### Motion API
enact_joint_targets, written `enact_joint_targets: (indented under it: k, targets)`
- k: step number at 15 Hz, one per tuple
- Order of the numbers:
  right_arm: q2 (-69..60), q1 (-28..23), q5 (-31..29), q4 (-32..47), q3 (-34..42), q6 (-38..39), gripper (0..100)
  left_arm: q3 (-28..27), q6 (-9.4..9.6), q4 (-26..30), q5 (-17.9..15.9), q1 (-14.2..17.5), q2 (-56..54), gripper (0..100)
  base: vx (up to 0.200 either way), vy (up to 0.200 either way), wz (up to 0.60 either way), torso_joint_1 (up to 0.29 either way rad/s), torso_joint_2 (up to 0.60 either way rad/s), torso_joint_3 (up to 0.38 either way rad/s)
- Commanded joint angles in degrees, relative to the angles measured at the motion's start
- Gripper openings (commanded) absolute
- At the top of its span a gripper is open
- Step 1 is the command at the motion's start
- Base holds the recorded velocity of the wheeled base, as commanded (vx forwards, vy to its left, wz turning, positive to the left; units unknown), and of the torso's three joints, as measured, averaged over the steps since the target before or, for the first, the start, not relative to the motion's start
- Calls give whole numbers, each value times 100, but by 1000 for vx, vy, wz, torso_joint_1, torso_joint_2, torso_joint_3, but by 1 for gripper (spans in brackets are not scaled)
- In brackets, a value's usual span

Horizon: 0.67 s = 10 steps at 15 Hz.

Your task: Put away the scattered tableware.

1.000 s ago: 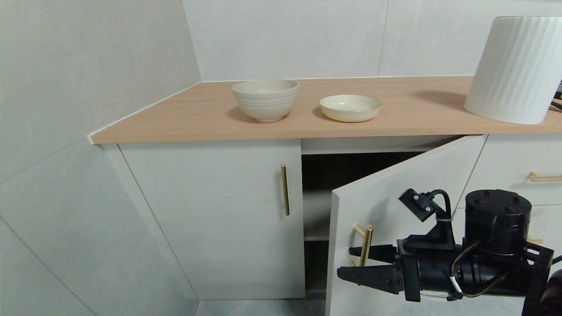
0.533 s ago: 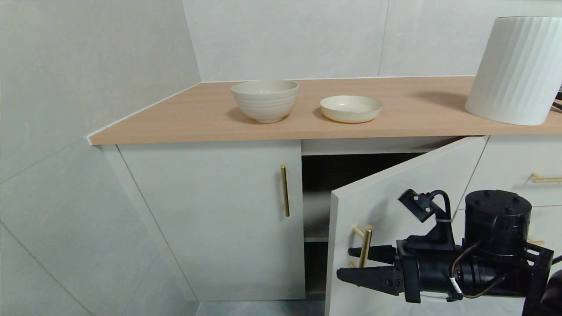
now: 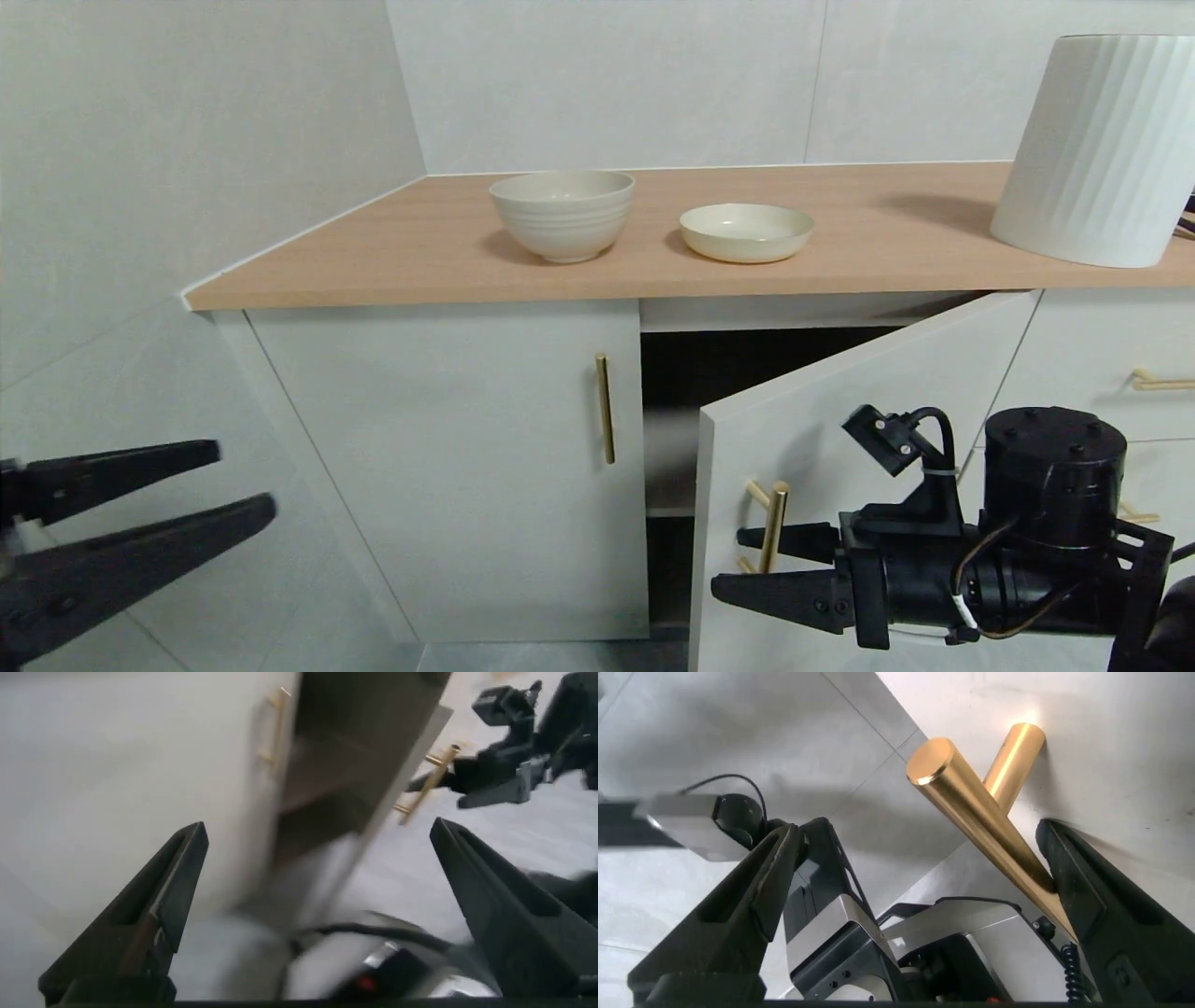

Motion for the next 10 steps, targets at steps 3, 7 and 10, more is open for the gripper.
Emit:
enact_joint_targets:
  k: [3, 7, 10]
  targets:
    - [34, 118, 22, 11, -17, 14, 100, 529, -904, -2718, -203, -1207, 3060, 100, 0, 0, 0, 0, 0, 0]
    - [70, 118, 22, 11, -26, 14, 100, 977, -1370, -4749, -203, -1796, 4256, 100, 0, 0, 0, 0, 0, 0]
    - [175, 118, 22, 11, -26, 14, 100, 1276, -1379, -6216, 79, -2086, 5170, 100, 0, 0, 0, 0, 0, 0]
